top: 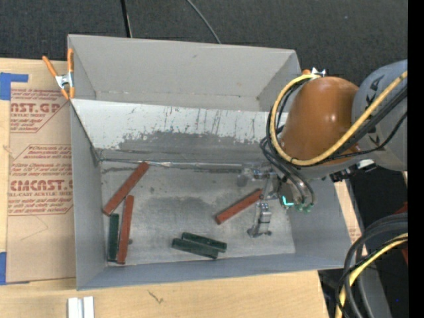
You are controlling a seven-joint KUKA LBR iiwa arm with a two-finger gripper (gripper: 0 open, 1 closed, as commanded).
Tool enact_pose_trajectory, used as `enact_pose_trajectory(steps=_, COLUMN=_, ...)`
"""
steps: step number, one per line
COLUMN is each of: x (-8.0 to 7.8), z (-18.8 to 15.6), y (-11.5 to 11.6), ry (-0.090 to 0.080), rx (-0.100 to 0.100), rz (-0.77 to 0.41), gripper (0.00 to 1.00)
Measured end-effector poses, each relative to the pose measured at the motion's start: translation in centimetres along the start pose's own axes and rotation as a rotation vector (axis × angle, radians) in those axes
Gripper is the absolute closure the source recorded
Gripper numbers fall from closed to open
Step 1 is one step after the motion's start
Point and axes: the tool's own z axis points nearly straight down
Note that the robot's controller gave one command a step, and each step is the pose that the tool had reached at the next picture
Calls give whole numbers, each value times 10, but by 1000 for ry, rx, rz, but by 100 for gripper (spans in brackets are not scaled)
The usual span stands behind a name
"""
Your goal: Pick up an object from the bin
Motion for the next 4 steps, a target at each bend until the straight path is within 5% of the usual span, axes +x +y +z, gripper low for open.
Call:
enact_pose_trajectory(steps=1, x=-2, z=-3, y=0, ry=-7, rx=0, rz=0, gripper=0)
enact_pose_trajectory(steps=2, x=-22, z=48, y=3, ry=-16, rx=0, rz=5, gripper=0)
enact_pose_trajectory(steps=3, x=-20, z=122, y=-18, ry=-7, rx=-1, rz=176, gripper=100)
enact_pose_trajectory(steps=4, x=-20, z=122, y=-18, ry=-7, rx=-1, rz=176, gripper=100)
